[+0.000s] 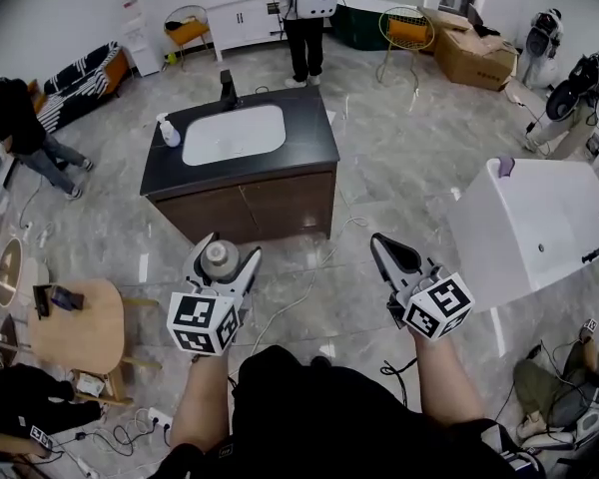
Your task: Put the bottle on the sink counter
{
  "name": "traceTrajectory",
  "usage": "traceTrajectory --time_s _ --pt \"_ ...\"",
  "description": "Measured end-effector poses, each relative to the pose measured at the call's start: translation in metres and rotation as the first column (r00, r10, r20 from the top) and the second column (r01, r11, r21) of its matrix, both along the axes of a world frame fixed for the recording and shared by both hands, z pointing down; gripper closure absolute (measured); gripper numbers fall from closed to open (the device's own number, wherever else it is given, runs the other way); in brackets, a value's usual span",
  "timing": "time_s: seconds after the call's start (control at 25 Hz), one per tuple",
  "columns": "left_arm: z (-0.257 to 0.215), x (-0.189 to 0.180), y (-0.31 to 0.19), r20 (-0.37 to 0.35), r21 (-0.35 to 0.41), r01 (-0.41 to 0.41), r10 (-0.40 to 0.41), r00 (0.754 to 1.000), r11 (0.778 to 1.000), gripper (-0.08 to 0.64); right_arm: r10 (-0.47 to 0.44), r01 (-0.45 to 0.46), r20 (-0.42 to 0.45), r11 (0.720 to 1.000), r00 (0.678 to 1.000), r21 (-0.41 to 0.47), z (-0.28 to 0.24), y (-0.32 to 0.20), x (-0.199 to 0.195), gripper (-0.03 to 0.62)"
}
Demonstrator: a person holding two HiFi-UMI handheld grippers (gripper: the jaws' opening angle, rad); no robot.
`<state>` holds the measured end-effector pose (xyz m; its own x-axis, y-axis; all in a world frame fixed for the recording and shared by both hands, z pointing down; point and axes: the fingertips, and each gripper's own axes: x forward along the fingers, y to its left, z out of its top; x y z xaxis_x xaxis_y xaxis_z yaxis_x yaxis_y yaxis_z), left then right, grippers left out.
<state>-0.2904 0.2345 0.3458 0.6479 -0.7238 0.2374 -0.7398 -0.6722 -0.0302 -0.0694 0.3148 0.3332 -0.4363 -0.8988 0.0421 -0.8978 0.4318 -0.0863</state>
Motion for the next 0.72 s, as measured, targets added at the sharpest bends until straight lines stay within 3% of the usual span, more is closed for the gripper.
traceTrajectory --time_s 0.32,0.72 --pt "0.004 0.024 -0.034 -0.006 0.000 -0.025 0.025 1.000 1.000 0.218 0.020 -0.019 0.020 0.999 1.000 -0.038 0.010 -0.027 0.020 0.578" --pt "0.019 0.046 -0.135 -0.024 -0.018 -0.054 0.054 0.998 0.998 0.218 0.045 -0.044 0.009 0.994 0.999 -0.099 0.025 -0.122 0.033 0.578"
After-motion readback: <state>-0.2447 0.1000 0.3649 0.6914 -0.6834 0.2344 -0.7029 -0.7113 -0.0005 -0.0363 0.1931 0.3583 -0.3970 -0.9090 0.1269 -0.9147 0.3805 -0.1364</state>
